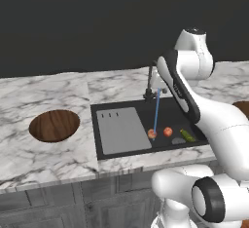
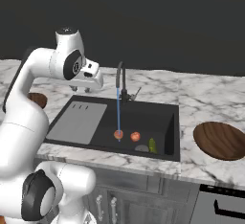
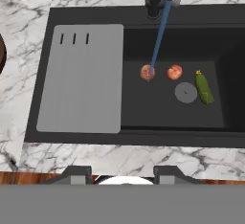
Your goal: Pick the peachs from the sink and place them in one bowl. Place the cucumber in the other bowl. Then turn off the sink faucet.
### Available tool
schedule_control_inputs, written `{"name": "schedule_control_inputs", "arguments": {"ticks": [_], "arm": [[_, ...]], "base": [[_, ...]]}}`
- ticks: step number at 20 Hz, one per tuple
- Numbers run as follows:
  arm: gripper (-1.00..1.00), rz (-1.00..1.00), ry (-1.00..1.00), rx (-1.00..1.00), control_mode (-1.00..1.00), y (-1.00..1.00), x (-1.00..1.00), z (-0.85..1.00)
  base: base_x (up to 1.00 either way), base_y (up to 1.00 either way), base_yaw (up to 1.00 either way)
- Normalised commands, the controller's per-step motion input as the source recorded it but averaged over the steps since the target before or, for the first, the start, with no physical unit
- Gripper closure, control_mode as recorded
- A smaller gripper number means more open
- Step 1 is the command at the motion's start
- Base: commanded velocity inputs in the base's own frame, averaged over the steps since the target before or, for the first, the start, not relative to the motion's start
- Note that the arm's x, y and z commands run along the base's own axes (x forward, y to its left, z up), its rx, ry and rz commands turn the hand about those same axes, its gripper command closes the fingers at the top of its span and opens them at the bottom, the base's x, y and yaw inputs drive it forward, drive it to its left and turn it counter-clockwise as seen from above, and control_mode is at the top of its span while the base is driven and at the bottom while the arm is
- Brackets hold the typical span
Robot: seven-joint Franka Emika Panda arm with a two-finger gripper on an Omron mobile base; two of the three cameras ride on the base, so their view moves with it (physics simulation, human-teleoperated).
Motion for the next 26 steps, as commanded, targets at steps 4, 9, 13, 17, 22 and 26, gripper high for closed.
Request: {"name": "schedule_control_inputs", "arguments": {"ticks": [4,9,13,17,22,26], "arm": [[-1.0,0.0,0.0,0.0,-1.0,-0.09,0.0,0.0],[-1.0,0.0,-0.03,0.0,-1.0,-0.2,0.0,-0.06],[-1.0,0.02,-0.01,0.0,-1.0,-0.21,0.0,-0.27],[-1.0,0.0,0.0,0.0,-1.0,-0.21,0.03,-0.31],[-1.0,0.0,0.01,0.0,-1.0,-0.29,0.07,-0.37],[-1.0,0.0,0.02,0.0,-1.0,-0.32,0.11,-0.41]], "base": [[0.0,0.0,0.0],[0.0,0.0,0.0],[0.0,0.0,0.0],[0.0,0.0,0.0],[0.0,0.0,0.0],[0.0,0.0,0.0]]}}
